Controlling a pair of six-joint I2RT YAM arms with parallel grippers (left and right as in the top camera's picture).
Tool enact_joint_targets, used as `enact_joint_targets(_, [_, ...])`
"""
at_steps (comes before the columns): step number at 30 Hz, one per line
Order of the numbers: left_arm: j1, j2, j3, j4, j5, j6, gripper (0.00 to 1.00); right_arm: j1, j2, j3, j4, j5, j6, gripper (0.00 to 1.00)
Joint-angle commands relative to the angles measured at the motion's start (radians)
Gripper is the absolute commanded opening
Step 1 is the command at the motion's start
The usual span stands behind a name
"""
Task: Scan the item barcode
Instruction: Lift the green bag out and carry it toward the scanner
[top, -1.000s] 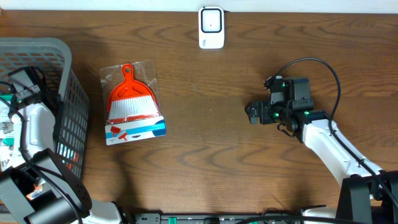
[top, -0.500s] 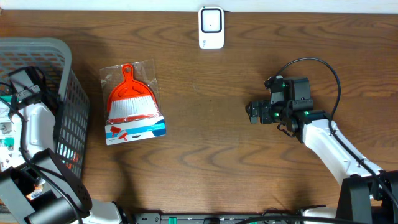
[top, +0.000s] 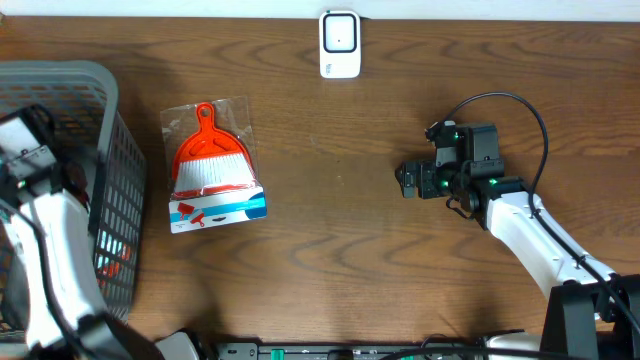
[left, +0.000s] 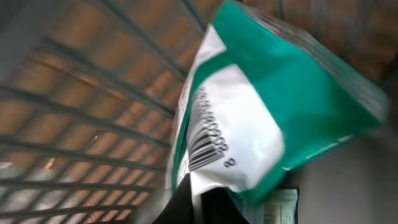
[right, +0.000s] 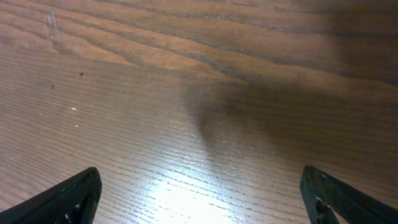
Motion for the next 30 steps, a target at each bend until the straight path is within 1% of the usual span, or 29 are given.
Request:
enact_joint_targets(1, [-0.001,-0.085,0.001,0.002,-0.027,-0.020,0.07,0.010,0.005,-0.006,0.003,0.008,-0.010,0.99])
enact_joint_targets(7, [-0.001,-0.211,0.001,0.002,-0.027,-0.021,0.07,0.010,0.005,-0.006,0.003,0.008,-0.010,0.99])
enact_joint_targets(14, [-0.002,-0.328,0.010,0.012,-0.023,-0.103,0.07,0.010,0.005,-0.006,0.003,0.008,-0.010,0.99])
enact_joint_targets(19, [-0.014,-0.410,0.040,0.014,0.090,-0.108,0.07,0.010,0.005,-0.006,0.003,0.004,-0.010,0.99])
enact_joint_targets(23, [-0.045,-0.455,0.095,0.036,0.094,-0.109,0.07,0.010,0.005,-0.006,0.002,0.004,-0.010,0.99])
enact_joint_targets(28, [-0.077,-0.466,0.227,0.040,0.099,-0.109,0.08,0.010,0.005,-0.006,0.001,0.004,-0.009,0.99])
enact_joint_targets(30, [-0.094,-0.466,0.272,0.043,0.129,-0.109,0.07,0.010,0.005,-0.006,0.001,0.004,-0.009,0.99])
